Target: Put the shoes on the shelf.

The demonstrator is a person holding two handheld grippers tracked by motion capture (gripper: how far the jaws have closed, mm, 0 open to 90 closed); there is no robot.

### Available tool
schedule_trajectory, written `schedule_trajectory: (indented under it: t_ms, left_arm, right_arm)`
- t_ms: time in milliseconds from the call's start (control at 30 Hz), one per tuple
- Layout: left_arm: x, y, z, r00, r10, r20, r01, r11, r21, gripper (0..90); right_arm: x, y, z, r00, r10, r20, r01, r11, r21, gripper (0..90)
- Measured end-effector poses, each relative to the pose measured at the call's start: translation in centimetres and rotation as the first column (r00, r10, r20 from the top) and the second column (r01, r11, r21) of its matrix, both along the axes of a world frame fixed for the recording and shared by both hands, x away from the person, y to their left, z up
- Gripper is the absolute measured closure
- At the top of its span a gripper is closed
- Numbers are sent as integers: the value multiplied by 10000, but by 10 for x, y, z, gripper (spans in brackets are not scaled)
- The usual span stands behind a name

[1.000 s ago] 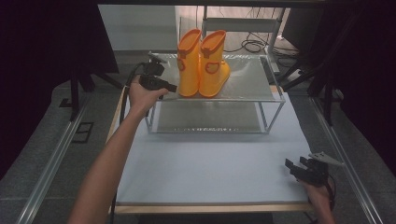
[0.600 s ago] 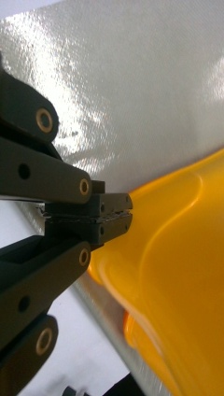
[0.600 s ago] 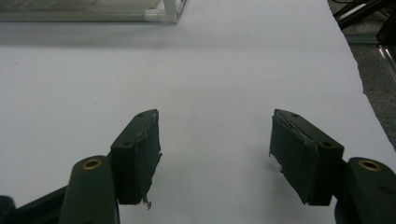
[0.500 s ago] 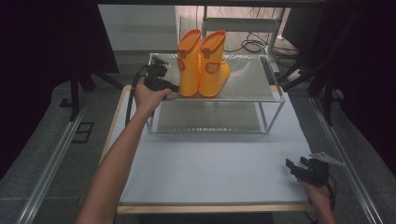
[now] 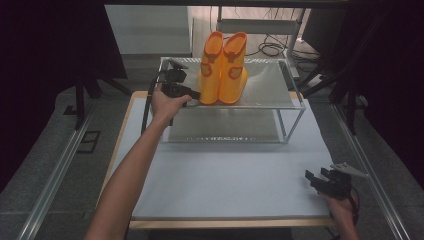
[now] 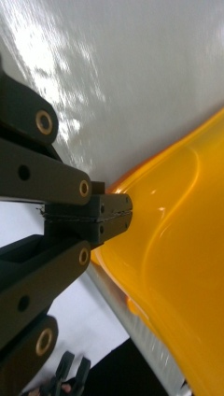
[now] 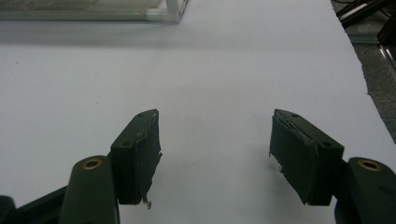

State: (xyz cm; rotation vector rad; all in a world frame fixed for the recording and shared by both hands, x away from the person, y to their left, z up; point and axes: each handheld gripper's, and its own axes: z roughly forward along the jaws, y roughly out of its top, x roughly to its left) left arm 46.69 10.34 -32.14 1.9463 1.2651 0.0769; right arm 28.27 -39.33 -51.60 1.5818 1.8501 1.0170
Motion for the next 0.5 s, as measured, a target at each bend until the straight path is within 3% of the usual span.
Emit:
schedule_trajectory:
  t_ms: [367, 500]
  left_arm:
    - [-1, -23, 0, 9994, -343, -22, 343, 9991, -240, 898]
    - [0, -22, 0, 9995, -291, -110, 287, 9988, -385, 898]
  right_arm:
    - [0, -1, 1, 10000, 28, 51, -29, 10000, 74, 331]
    - [0, 0, 1, 10000, 46, 45, -46, 10000, 69, 331]
